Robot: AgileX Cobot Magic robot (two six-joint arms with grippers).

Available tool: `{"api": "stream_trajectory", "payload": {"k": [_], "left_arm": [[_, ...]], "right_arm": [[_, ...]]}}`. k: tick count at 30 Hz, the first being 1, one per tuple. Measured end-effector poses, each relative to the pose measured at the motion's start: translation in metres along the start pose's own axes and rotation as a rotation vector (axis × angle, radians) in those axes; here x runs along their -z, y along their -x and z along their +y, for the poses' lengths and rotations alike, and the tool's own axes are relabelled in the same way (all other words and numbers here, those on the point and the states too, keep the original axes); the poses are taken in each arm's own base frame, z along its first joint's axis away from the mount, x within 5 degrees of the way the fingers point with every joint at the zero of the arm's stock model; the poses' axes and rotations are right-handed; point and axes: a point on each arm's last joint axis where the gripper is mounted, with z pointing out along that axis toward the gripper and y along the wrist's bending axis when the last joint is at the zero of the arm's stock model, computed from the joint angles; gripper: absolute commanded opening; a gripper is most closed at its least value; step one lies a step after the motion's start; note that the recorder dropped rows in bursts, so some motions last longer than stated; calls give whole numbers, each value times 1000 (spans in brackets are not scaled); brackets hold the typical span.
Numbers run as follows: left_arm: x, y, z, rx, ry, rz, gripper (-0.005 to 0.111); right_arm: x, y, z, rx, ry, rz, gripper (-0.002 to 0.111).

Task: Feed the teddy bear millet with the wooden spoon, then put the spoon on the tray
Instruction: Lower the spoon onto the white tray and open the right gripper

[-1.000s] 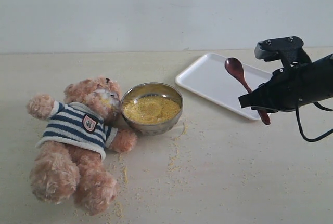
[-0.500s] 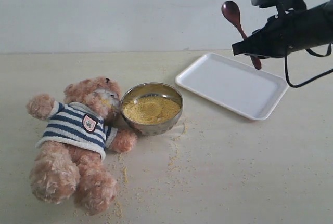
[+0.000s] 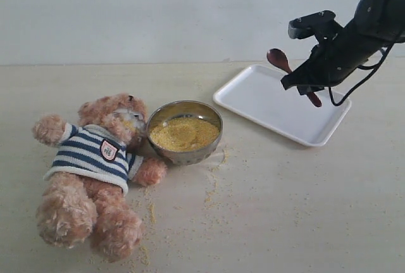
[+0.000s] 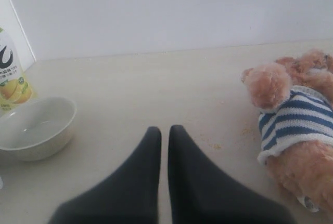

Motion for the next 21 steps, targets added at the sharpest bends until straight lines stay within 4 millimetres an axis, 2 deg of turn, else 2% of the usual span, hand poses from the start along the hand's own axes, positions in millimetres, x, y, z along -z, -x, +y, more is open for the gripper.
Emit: {"api": "stream_trajectory", "payload": {"k": [5, 21], "left_arm": [[0, 0, 0, 0, 0, 0, 5], [0, 0, 0, 0, 0, -2, 5]], "right_arm": [[-11, -10, -4, 17, -16, 78, 0], [-42, -27, -5, 15, -5, 146, 0]]}}
